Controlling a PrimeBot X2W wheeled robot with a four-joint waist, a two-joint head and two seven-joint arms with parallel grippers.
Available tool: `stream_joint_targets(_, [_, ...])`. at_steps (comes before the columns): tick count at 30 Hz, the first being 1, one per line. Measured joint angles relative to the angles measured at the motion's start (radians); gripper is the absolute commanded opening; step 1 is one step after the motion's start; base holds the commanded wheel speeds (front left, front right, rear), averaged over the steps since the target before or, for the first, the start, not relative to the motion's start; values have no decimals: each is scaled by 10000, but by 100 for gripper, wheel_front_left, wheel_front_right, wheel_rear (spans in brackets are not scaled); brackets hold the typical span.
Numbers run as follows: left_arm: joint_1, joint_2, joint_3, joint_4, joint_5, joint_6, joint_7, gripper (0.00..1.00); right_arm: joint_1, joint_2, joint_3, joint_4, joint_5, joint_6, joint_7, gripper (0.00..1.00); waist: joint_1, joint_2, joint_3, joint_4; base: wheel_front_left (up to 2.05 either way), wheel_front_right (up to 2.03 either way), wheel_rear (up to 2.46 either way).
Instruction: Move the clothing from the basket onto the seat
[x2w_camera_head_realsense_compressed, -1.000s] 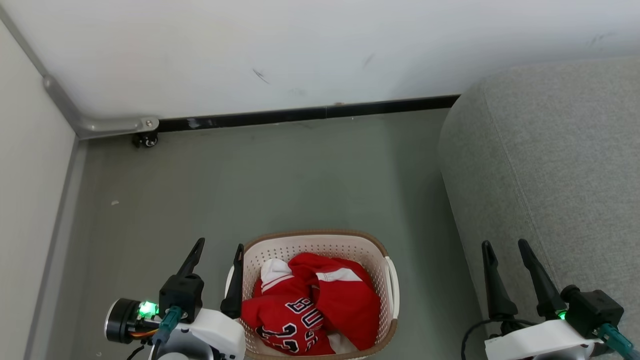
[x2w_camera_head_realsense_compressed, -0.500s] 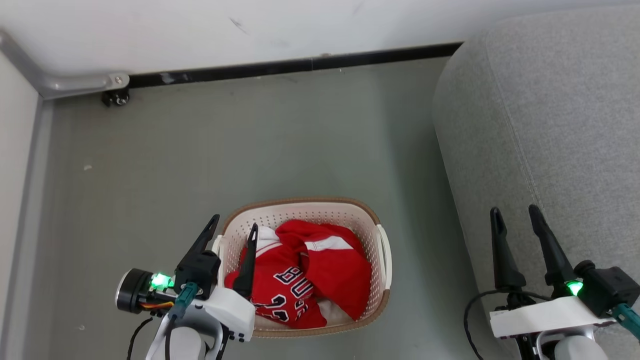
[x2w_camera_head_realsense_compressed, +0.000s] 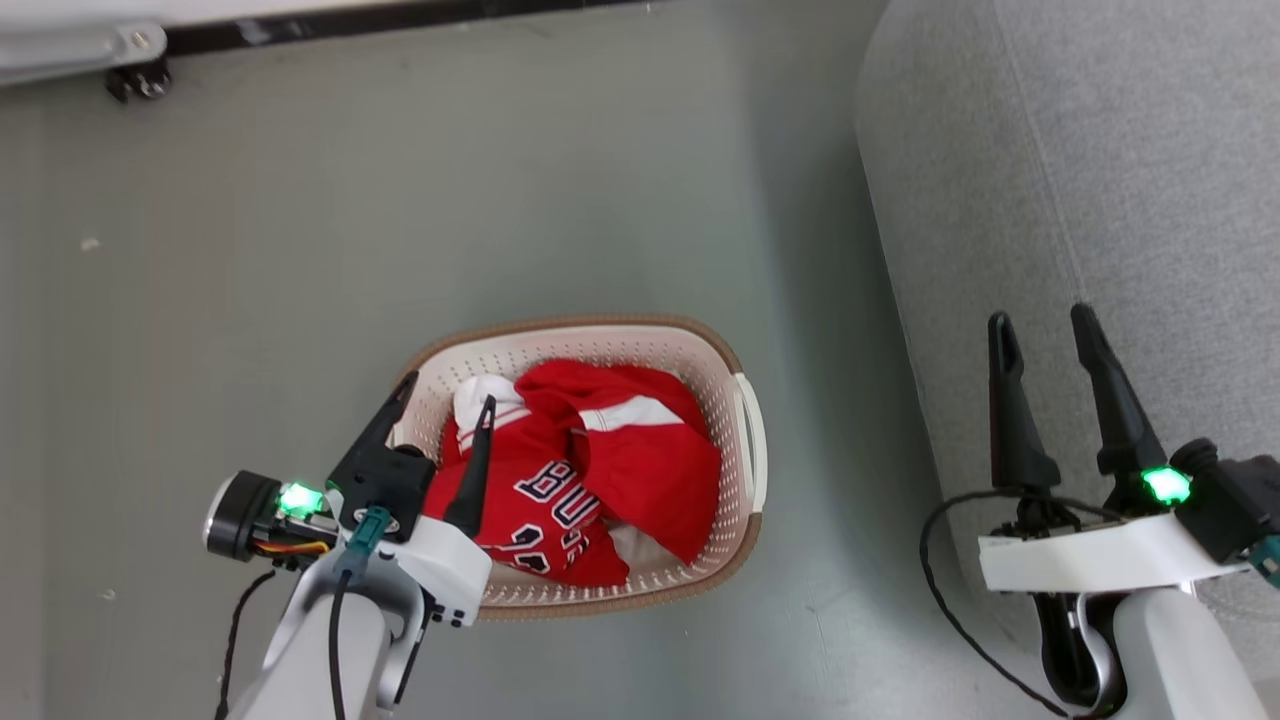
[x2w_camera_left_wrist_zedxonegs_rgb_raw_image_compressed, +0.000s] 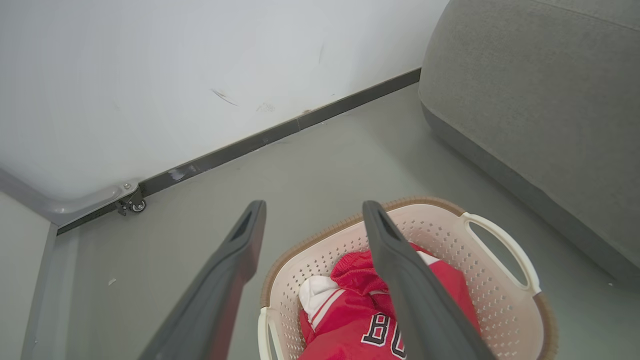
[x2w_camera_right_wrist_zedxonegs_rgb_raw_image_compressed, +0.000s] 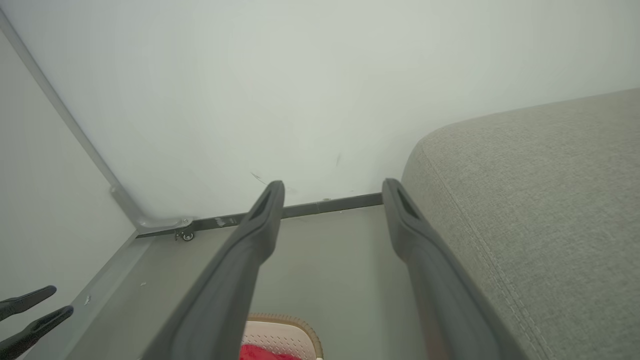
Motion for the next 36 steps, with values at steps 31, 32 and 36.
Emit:
stream_joint_targets(31, [-1485, 872, -1135, 2226, 1574, -357, 58, 100, -1869, -31, 284, -533, 163, 0, -2, 100, -1, 0, 2144, -507, 0, 0, 0])
stream_joint_targets(32, [-1543, 895, -1216, 2305, 1666, -389, 90, 100, -1890, -31, 307, -548, 163, 0, -2, 100, -1, 0, 2191, -519, 0, 0, 0])
stream_joint_targets(36, [-1764, 972, -1490, 2583, 1900, -520, 240, 100, -1894, -33, 330, -552, 167, 0, -2, 100, -1, 0, 2378, -565, 0, 0, 0])
